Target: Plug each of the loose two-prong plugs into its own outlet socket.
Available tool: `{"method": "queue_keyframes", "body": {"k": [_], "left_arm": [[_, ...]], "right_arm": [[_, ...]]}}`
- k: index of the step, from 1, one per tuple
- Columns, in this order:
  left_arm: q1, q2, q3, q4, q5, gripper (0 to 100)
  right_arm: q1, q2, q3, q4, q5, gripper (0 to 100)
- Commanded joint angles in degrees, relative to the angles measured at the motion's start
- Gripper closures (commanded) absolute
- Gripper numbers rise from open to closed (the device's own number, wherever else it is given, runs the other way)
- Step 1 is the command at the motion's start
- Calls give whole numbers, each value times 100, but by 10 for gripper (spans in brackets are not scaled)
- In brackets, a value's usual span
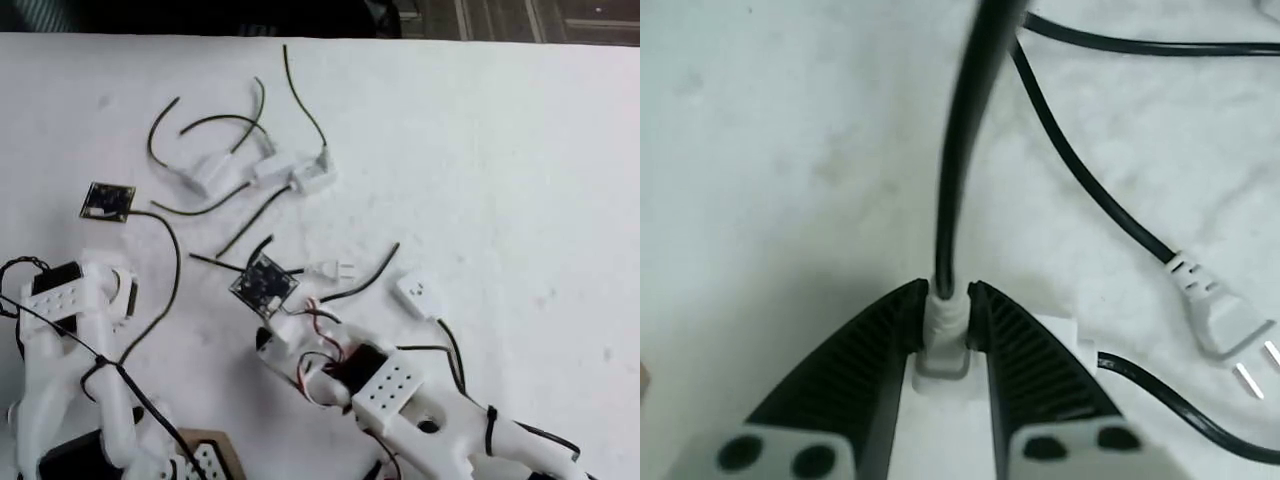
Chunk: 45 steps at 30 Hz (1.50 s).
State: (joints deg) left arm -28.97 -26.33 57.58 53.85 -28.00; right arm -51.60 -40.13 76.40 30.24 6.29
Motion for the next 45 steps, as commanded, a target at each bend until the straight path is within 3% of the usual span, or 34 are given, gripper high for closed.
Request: {"method": "queue_keyframes", "body": {"k": [1, 7, 19, 26, 34, 40, 45], "left_arm": [[-66, -180, 9, -70, 35, 976], [-66, -180, 9, -70, 35, 976], [-66, -180, 18, -70, 35, 976], [-66, -180, 18, -70, 35, 976], [-66, -180, 18, -70, 26, 976], [-66, -180, 18, -70, 26, 976], [-66, -180, 18, -70, 26, 976]], "right_arm": [[-92, -251, 132, 620, 18, 981], [-84, -444, 149, 1095, -536, 978], [-75, -497, 404, 1121, -563, 978], [295, -497, 387, 1138, -545, 978], [321, -497, -132, 1895, -563, 976], [321, -497, -202, 2167, -563, 881], [321, -505, -229, 2149, -563, 901]]}}
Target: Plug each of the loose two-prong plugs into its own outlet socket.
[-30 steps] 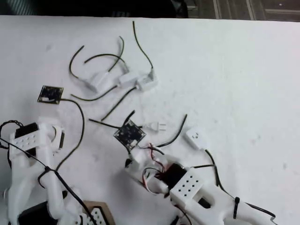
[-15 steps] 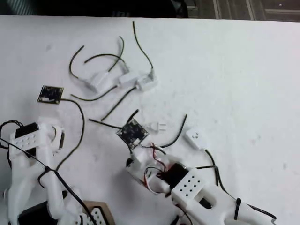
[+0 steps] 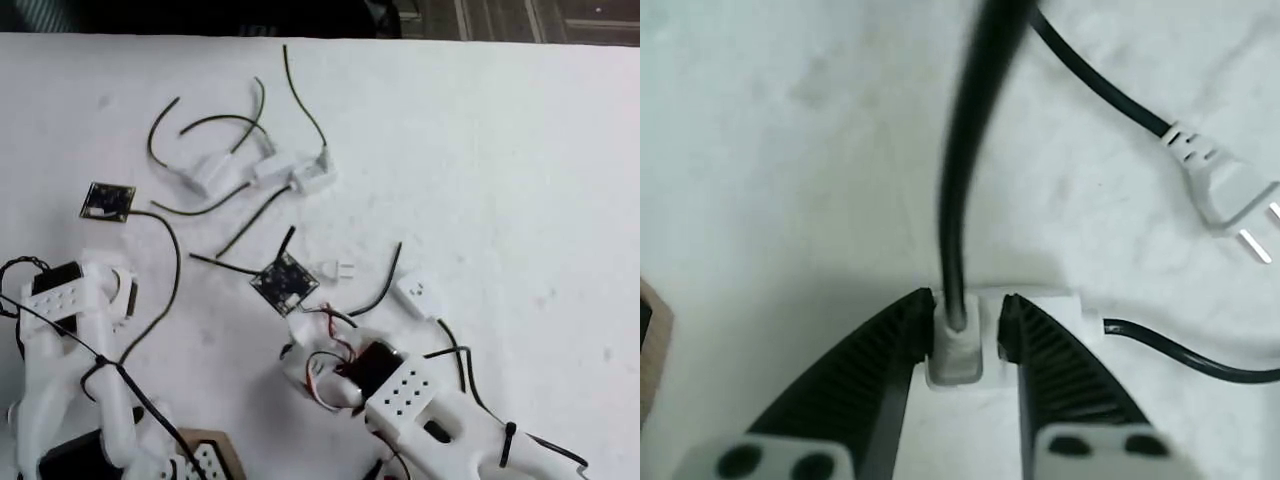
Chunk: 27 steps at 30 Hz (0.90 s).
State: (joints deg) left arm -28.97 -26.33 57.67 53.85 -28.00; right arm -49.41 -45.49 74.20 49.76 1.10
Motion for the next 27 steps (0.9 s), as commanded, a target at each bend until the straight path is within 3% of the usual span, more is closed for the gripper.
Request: {"method": "queue_keyframes", "body": {"k": [1, 18, 27], "left_arm": [[-66, -180, 9, -70, 26, 976], [-66, -180, 9, -79, 26, 976], [-66, -180, 9, -79, 26, 976]], "right_arm": [[101, 31, -62, 215, -44, 901], [101, 31, -835, 233, -44, 902], [75, 31, -1442, 875, -378, 900]]}}
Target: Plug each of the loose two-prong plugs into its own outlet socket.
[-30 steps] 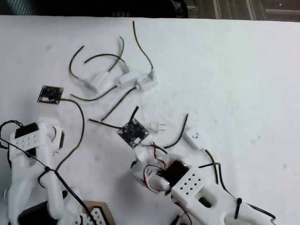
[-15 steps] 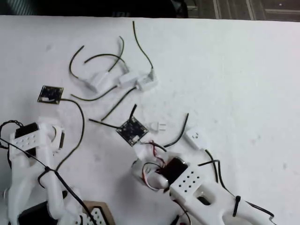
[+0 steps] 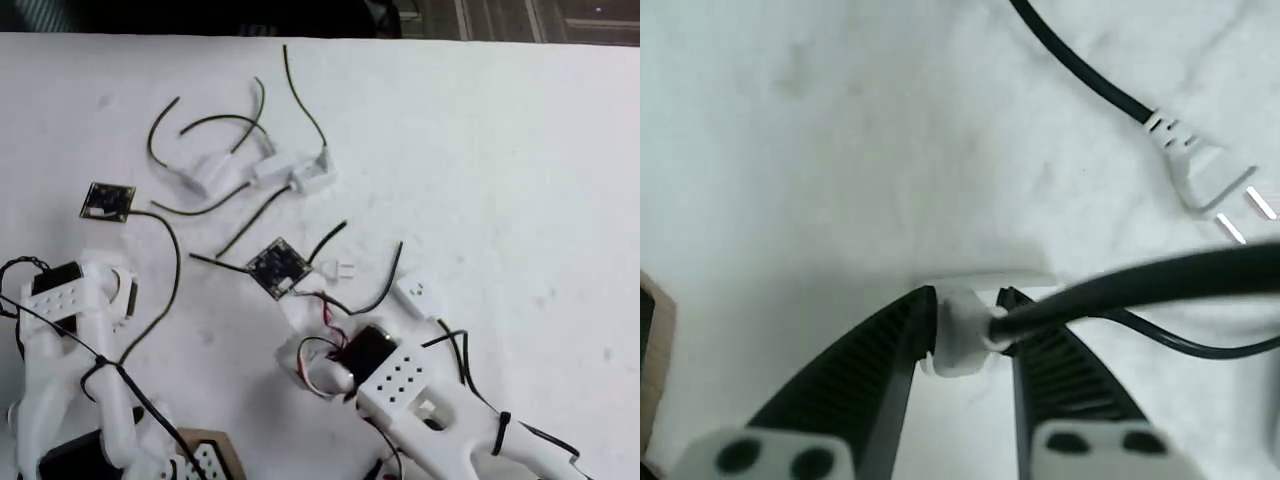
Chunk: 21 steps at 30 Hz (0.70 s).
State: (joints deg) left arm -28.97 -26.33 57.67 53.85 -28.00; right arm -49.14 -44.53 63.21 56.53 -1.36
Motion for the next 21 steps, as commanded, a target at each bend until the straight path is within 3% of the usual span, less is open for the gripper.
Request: {"method": "queue_keyframes", "body": {"k": [1, 9, 18, 21], "left_arm": [[-66, -180, 9, -79, 26, 976], [-66, -215, 132, -246, 26, 976], [-66, -215, 141, -255, 26, 976], [-66, -215, 141, -255, 26, 975]], "right_arm": [[40, -66, -352, 251, -114, 900], [48, -66, -360, 338, -114, 902], [57, -629, -501, 1174, -114, 905], [40, -910, -325, 1209, -114, 959]]}}
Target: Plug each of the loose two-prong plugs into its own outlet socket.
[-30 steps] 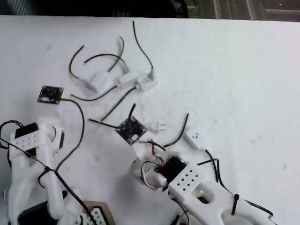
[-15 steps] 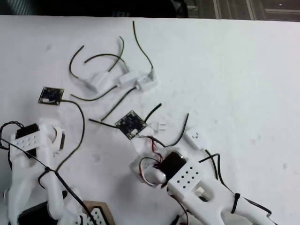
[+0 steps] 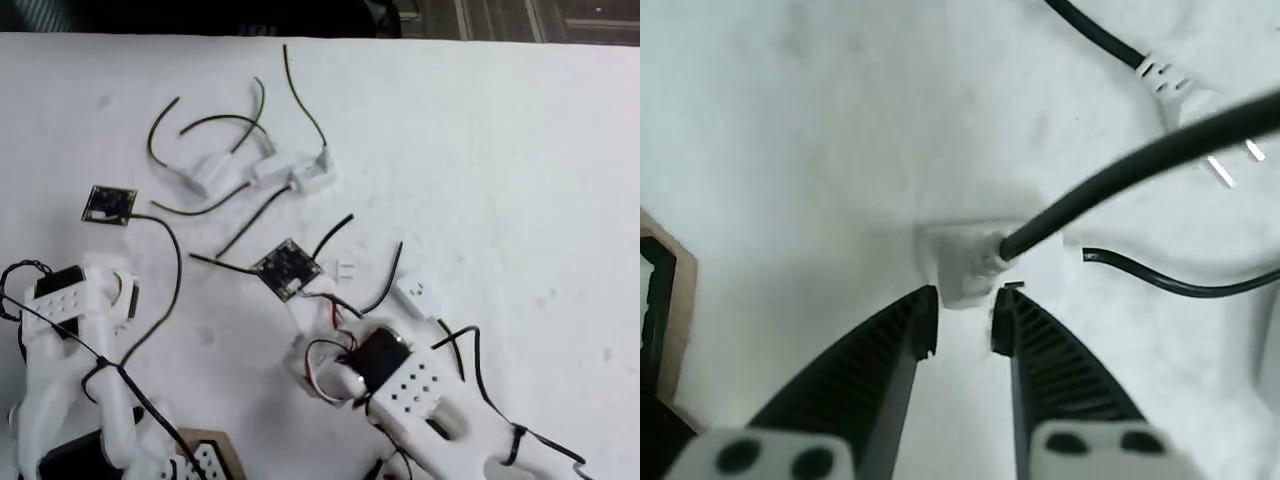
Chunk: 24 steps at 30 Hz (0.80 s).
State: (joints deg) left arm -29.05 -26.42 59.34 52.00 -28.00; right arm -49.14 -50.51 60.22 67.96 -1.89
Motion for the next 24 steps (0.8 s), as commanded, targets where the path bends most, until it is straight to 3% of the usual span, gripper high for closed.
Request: {"method": "queue_keyframes", "body": {"k": [1, 7, 24], "left_arm": [[-57, -207, -26, -70, 26, 975], [-57, -207, -26, -70, 26, 975], [-57, -207, -18, -70, 26, 975]], "right_arm": [[40, -374, 35, 31, -53, 986], [40, -400, 316, -409, -53, 965], [-119, -444, 360, -382, -53, 978]]}}
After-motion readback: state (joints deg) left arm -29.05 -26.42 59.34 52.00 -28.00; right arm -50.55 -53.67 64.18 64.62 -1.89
